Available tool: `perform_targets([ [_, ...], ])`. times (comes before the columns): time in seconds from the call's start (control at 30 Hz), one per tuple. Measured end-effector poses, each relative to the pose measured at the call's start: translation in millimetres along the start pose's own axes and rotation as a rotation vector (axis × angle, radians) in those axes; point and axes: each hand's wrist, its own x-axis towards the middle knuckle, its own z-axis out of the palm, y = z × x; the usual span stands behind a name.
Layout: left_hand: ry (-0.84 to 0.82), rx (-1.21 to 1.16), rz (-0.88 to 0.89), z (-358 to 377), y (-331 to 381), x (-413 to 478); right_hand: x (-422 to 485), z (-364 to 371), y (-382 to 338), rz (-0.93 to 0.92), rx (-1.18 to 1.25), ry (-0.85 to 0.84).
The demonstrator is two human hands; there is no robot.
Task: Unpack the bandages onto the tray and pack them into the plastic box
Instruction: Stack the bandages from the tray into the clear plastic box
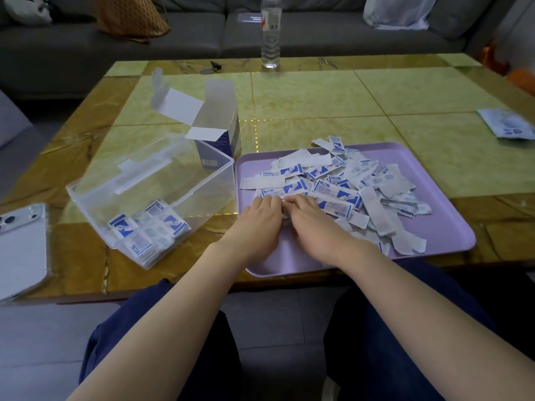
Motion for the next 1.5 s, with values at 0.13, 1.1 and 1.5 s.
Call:
perform_targets([
  [0.13, 0.035, 0.1, -0.057, -1, 0, -5, 0, -1, -4, 0.061, 0.048, 0.104],
  [1.1, 0.127, 0.245, -0.096, 8, -13, -25, 1, 14, -13, -0.009, 0.226, 0.078],
  [1.5, 0.157, 0.206, -0.131, 9, -10, -26, 0, 14, -9, -0.025, 0.248, 0.239],
])
